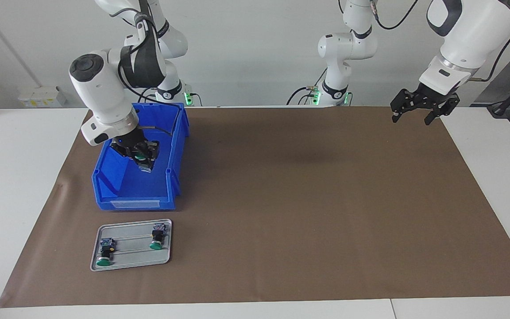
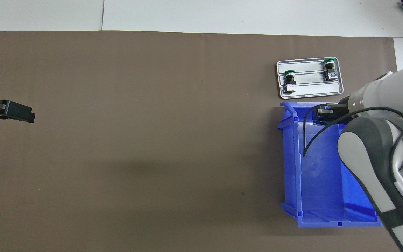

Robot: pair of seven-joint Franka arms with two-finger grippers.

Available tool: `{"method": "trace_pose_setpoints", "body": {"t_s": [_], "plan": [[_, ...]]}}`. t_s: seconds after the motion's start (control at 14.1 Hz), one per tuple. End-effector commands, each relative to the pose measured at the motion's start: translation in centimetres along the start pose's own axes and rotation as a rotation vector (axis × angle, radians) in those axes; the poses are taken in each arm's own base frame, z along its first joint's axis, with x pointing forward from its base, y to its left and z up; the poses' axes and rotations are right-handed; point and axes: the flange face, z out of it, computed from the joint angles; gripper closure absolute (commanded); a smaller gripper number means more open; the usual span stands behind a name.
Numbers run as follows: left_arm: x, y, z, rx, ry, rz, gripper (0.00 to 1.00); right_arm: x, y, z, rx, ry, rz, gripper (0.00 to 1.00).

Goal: Place and press button with both arms
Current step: 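Carry the button with the right gripper over the blue bin, then lower the button into the blue bin and open the right gripper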

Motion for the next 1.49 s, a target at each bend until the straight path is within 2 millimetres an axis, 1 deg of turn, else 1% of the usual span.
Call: {"method": "trace_pose_setpoints", "body": {"t_s": [0.0,0.07,0.21,0.43,0.5,0.64,0.71,0.78,0.85,0.92,0.99,1.07,1.14,1.28,1.35,1.42], "plan": [[-0.9,-0.2,-0.2,0.016,-0.005,-0.01,0.0,-1.9,2.1,4.2,0.016,0.02,-0.028,1.0],[-0.9,-0.2,-0.2,0.016,-0.005,-0.01,0.0,-2.4,3.0,5.7,0.015,0.036,-0.04,1.0],[-0.9,-0.2,-0.1,0.016,-0.007,-0.01,0.0,-3.3,3.4,7.8,0.013,0.046,-0.044,1.0],[-0.9,-0.2,-0.1,0.016,-0.007,-0.01,0.0,-3.8,3.7,9.9,0.008,0.04,-0.044,1.0],[-0.9,-0.2,-0.2,0.016,-0.005,-0.01,0.0,-3.8,3.7,10.6,0.007,0.043,-0.057,1.0],[-0.9,-0.2,-0.2,0.016,-0.005,-0.01,0.0,-3.6,4.4,11.5,0.006,0.042,-0.061,1.0],[-0.9,-0.2,-0.2,0.016,-0.005,-0.01,0.0,-3.6,4.4,11.5,0.006,0.041,-0.061,0.78],[-0.9,-0.2,-0.1,0.016,-0.007,-0.01,0.0,-3.6,4.4,11.5,0.006,0.041,-0.057,0.5],[-0.9,-0.2,-0.1,0.016,-0.007,-0.01,0.0,-3.6,4.3,11.5,0.006,0.042,-0.057,0.3],[-0.9,-0.2,-0.2,0.016,-0.005,-0.01,0.0,-3.5,4.3,11.4,0.006,0.041,-0.055,0.0],[-0.9,-0.2,-0.1,0.016,-0.007,-0.01,0.0,-3.2,4.2,11.0,0.007,0.047,-0.053,0.0],[-0.9,-0.3,-0.2,0.016,-0.005,-0.012,0.0,-2.7,3.7,9.8,0.01,0.068,-0.049,0.0],[-0.9,-0.2,-0.1,0.016,-0.007,-0.01,0.0,-2.0,3.0,8.0,0.015,0.084,-0.026,0.0],[-0.9,-0.2,-0.1,0.016,-0.007,-0.01,0.0,-0.9,0.9,3.1,0.022,0.078,0.01,0.0],[-0.9,-0.2,-0.2,0.016,-0.005,-0.01,0.0,-0.2,0.5,-0.1,0.014,0.077,0.011,0.0],[-0.9,-0.2,-0.2,0.016,-0.005,-0.01,0.0,0.4,0.5,-2.9,0.012,0.062,0.013,0.0]]}}
